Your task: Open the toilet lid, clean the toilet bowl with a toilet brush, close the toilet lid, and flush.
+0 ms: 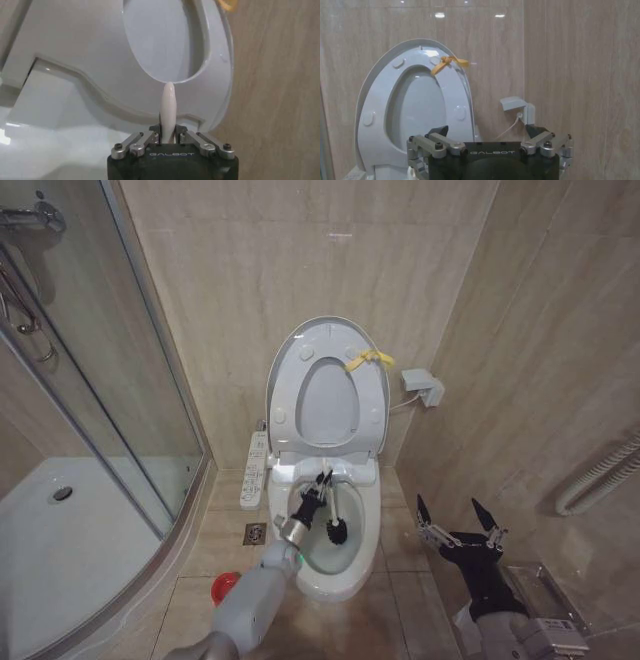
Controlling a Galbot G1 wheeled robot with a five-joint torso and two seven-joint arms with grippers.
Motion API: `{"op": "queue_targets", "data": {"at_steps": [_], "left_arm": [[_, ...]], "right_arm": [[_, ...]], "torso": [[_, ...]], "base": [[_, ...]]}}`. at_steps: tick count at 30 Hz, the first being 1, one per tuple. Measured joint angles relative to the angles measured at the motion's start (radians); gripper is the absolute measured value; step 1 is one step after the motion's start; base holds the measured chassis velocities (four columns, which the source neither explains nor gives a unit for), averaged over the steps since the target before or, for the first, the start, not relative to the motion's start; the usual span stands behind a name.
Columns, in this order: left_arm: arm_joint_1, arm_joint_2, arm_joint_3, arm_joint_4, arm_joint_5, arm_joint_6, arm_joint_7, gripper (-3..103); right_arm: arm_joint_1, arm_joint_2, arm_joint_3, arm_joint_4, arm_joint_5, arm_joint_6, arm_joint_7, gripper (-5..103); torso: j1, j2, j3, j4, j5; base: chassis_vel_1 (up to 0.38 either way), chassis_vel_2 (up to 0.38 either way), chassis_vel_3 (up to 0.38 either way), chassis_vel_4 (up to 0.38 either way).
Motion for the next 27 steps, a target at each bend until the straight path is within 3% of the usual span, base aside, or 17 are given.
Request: {"op": "queue_targets", "data": {"at_steps": [12, 18, 27], "left_arm": [[-0.096, 0.001, -0.010, 0.028, -0.026, 0.007, 0.002, 19], [-0.062, -0.027, -0.017, 0.073, -0.020, -0.012, 0.028, 19], [-0.073, 0.012, -0.006, 0.002, -0.025, 0.003, 0.010, 19]], "right_arm": [[0.000, 0.000, 0.000, 0.000, 0.000, 0.000, 0.000, 100], [0.000, 0.000, 0.000, 0.000, 0.000, 0.000, 0.000, 100], [0.000, 0.000, 0.000, 0.000, 0.000, 0.000, 0.000, 100]], "torso": [[0.000, 0.000, 0.000, -0.0008, 0.0002], [0.000, 0.000, 0.000, -0.0006, -0.0001], [0.000, 0.000, 0.000, -0.0008, -0.0001]], "base": [[0.000, 0.000, 0.000, 0.000], [0.000, 0.000, 0.000, 0.000], [0.000, 0.000, 0.000, 0.000]]}}
